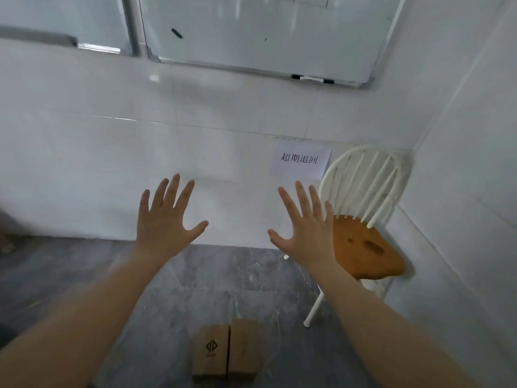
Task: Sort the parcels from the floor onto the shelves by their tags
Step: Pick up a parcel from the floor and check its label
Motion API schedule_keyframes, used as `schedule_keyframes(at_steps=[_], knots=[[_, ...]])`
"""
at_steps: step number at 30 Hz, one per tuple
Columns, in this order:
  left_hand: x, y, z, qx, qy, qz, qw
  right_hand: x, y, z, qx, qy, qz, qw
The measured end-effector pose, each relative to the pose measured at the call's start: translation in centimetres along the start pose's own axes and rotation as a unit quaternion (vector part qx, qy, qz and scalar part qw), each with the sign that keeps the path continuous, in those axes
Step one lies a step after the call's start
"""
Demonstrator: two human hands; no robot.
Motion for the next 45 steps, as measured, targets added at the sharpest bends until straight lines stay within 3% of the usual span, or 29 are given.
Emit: schedule_keyframes(at_steps=[8, 15, 28, 36, 41, 45], knots=[[-1.5, -1.2, 12.4, -0.067, -0.018, 0.022, 0.997, 0.0, -0.4, 11.5, -0.044, -0.034, 0.005, 0.998], [-4.6, -0.8, 22.7, -0.148, -0.030, 0.030, 0.988, -0.7, 0.6, 21.6, -0.096, -0.060, 0.061, 0.992], [-9.9, 13.1, 51.0, -0.269, -0.019, 0.012, 0.963, -5.4, 15.6, 51.0, -0.236, -0.127, 0.050, 0.962], [-14.2, 25.6, 68.8, -0.378, -0.019, -0.062, 0.924, -12.0, 27.9, 69.2, -0.321, -0.192, 0.035, 0.927], [-15.9, 30.3, 74.5, -0.394, 0.055, -0.162, 0.903, -17.1, 31.6, 74.7, -0.304, -0.273, 0.026, 0.913], [-16.0, 33.1, 76.5, -0.427, 0.107, -0.230, 0.868, -18.4, 33.7, 76.8, -0.307, -0.296, 0.077, 0.901]])
Point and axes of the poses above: each hand's wrist, its own y-axis away from the middle knuckle, its own z-axis out of the palm, x = y × z, the point moved 2 cm from there along -y, towards the middle knuckle, and after that the axes turned 13 degrees about -z, right-handed, at the moved point
